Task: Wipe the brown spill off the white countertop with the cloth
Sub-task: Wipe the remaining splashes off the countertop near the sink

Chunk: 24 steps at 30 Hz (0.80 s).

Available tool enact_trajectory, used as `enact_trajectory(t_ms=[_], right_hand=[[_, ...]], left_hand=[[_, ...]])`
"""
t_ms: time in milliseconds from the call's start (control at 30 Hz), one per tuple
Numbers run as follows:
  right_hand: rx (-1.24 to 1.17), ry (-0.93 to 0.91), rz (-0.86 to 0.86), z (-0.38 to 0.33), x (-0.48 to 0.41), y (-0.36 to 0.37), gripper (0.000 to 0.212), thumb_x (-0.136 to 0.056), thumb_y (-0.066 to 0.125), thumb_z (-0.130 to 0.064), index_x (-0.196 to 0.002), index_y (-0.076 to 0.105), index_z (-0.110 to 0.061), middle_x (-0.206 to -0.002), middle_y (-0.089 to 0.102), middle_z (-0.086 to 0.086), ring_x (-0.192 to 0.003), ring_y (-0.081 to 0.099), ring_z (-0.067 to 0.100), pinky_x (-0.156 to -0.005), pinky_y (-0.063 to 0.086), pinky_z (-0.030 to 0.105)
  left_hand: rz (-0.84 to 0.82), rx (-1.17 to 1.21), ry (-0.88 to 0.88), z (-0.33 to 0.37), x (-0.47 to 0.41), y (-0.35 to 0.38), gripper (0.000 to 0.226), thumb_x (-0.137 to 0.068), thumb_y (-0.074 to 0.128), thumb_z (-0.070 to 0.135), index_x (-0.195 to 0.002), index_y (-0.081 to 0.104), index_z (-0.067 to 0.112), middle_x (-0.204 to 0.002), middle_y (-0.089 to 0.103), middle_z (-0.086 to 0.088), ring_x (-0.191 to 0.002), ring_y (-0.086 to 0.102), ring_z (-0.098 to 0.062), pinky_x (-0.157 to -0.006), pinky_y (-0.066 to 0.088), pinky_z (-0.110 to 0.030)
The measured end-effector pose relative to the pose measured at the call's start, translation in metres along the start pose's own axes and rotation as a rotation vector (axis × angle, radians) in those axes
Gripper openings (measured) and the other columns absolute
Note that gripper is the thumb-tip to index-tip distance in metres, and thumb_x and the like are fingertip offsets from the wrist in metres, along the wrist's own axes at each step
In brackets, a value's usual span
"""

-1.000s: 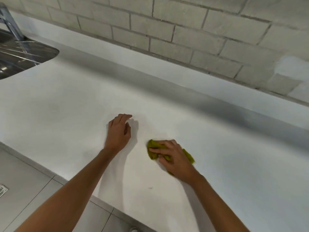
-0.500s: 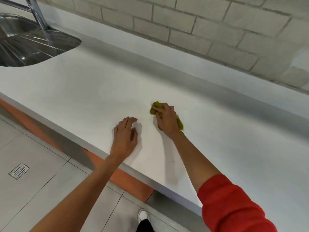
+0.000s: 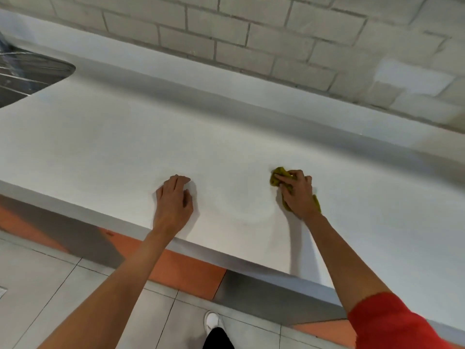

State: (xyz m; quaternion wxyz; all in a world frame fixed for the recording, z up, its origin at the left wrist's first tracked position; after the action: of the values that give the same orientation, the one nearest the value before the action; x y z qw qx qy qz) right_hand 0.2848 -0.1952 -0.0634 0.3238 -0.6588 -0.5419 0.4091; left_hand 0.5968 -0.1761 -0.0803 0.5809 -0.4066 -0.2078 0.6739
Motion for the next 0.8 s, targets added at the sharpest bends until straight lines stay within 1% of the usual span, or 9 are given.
enact_trajectory(t_ms=[100,167,200,267,367,467,600,667,800], right_hand=[[0.037,0.111,0.121,0.000,0.026,0.002,0.034,-0.089,0.052,-0.005,-0.119,0.063,-0.016,-0.114,0.054,0.018,-0.099,0.044,0.037,-0.077,0.023,0.023],[0.035,0.121,0.151,-0.013,0.046,0.009,0.034,-0.089,0.051,-0.005,-0.118,0.064,-0.018,-0.111,0.056,0.016,-0.095,0.044,0.034,-0.072,0.020,0.020],[0.030,0.118,0.150,-0.023,0.053,0.013,0.035,-0.089,0.051,-0.005,-0.118,0.064,-0.019,-0.111,0.056,0.015,-0.096,0.043,0.033,-0.073,0.022,0.021],[0.009,0.103,0.117,-0.046,0.061,0.023,0.035,-0.091,0.049,-0.007,-0.119,0.063,-0.021,-0.115,0.055,0.012,-0.100,0.042,0.032,-0.079,0.031,0.027],[-0.043,-0.001,0.044,-0.087,0.073,0.039,0.033,-0.093,0.047,-0.014,-0.121,0.061,-0.023,-0.119,0.053,0.008,-0.104,0.041,0.029,-0.084,0.040,0.037],[-0.089,-0.133,-0.058,-0.113,0.089,0.047,0.032,-0.093,0.047,-0.018,-0.121,0.061,-0.027,-0.123,0.052,0.005,-0.105,0.041,0.026,-0.089,0.040,0.039],[-0.141,-0.229,-0.194,-0.107,0.111,0.036,0.032,-0.092,0.049,-0.019,-0.119,0.061,-0.031,-0.121,0.052,0.003,-0.103,0.039,0.024,-0.091,0.035,0.035],[-0.141,-0.203,-0.184,-0.092,0.121,0.026,0.033,-0.092,0.050,-0.018,-0.119,0.061,-0.032,-0.120,0.052,0.002,-0.102,0.039,0.023,-0.093,0.034,0.033],[-0.091,-0.073,-0.063,-0.061,0.123,0.008,0.033,-0.092,0.050,-0.015,-0.119,0.062,-0.030,-0.124,0.051,0.002,-0.105,0.039,0.024,-0.096,0.037,0.038]], left_hand=[[0.001,0.020,0.009,0.000,0.001,0.000,0.032,-0.086,0.050,0.000,-0.117,0.054,0.007,-0.115,0.056,-0.010,-0.111,0.050,-0.028,-0.100,0.028,-0.033],[-0.007,0.039,0.017,0.001,0.002,0.000,0.033,-0.086,0.050,0.000,-0.118,0.054,0.008,-0.116,0.056,-0.009,-0.111,0.050,-0.027,-0.101,0.027,-0.033],[-0.015,0.048,0.023,0.002,0.003,-0.001,0.033,-0.086,0.050,0.001,-0.118,0.055,0.008,-0.116,0.057,-0.009,-0.111,0.050,-0.028,-0.102,0.028,-0.034],[-0.026,0.062,0.028,0.003,0.003,-0.002,0.033,-0.086,0.050,0.001,-0.118,0.055,0.008,-0.116,0.057,-0.009,-0.111,0.051,-0.028,-0.102,0.027,-0.034],[-0.030,0.068,0.045,0.005,0.005,-0.005,0.033,-0.086,0.050,0.001,-0.118,0.056,0.008,-0.116,0.058,-0.010,-0.111,0.051,-0.028,-0.101,0.028,-0.035],[-0.031,0.042,0.076,0.004,0.011,-0.006,0.033,-0.086,0.052,0.001,-0.118,0.056,0.007,-0.116,0.058,-0.011,-0.112,0.051,-0.029,-0.100,0.030,-0.038],[-0.050,0.026,0.101,0.000,0.016,-0.007,0.033,-0.086,0.052,0.000,-0.118,0.056,0.006,-0.118,0.058,-0.012,-0.115,0.050,-0.030,-0.102,0.030,-0.039],[-0.065,0.020,0.131,0.001,0.017,-0.006,0.032,-0.086,0.052,0.000,-0.117,0.056,0.006,-0.116,0.059,-0.012,-0.112,0.052,-0.031,-0.101,0.031,-0.041],[-0.081,0.006,0.172,0.004,0.020,-0.006,0.031,-0.086,0.052,0.000,-0.115,0.057,0.005,-0.112,0.060,-0.012,-0.105,0.055,-0.031,-0.099,0.032,-0.041]])
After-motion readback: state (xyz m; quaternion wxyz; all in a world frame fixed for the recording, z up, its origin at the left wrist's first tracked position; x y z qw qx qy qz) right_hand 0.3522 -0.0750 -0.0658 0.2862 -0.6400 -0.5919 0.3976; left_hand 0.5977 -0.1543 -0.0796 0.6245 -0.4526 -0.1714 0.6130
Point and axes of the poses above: each hand's wrist, its own x-axis away from the middle knuckle, its own y-axis out of the palm, z = x × y, the point moved 2 cm from there along -x, towards the middle knuckle
